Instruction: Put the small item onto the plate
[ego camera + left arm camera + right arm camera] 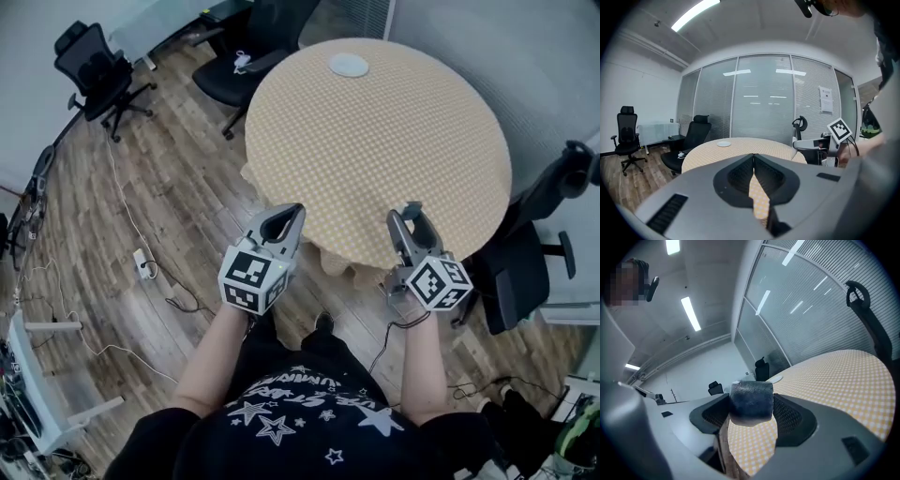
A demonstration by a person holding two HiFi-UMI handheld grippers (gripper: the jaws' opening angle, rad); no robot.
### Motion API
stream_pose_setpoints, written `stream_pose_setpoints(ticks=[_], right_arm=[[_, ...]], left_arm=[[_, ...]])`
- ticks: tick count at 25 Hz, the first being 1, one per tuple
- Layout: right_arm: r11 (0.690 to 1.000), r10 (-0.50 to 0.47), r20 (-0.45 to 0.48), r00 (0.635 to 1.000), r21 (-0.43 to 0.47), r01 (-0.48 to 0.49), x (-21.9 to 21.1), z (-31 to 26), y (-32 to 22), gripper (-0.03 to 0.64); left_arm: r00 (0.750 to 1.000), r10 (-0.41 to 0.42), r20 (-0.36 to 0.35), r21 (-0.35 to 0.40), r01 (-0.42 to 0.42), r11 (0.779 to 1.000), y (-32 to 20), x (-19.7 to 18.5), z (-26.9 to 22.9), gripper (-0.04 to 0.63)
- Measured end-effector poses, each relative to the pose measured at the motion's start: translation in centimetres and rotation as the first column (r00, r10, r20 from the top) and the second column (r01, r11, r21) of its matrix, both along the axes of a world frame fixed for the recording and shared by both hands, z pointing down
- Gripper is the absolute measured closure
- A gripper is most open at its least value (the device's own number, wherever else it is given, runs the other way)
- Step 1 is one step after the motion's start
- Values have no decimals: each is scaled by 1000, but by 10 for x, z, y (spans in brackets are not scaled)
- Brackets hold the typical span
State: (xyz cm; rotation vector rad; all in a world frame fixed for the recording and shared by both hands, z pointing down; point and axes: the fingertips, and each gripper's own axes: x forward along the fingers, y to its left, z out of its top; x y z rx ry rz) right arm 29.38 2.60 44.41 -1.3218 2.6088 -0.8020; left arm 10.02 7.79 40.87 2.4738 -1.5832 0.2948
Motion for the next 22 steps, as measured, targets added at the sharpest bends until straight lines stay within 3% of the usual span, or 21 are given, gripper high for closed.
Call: stream_pose_setpoints(ticks=[10,17,22], right_arm=[[993,112,-32,993,46,-111,-61,-20,-25,321],[972,227,-46,973,70,-224,-121,-36,-50,321],[957,289,-63,955,39,-287,-159,-27,-52,321]], left_arm=[[993,116,-21,67,-114,991,-46,-72,-14,588],[985,173,-21,85,-170,982,-78,-160,-17,588],[975,222,-30,61,-220,974,-89,-209,-9,588]])
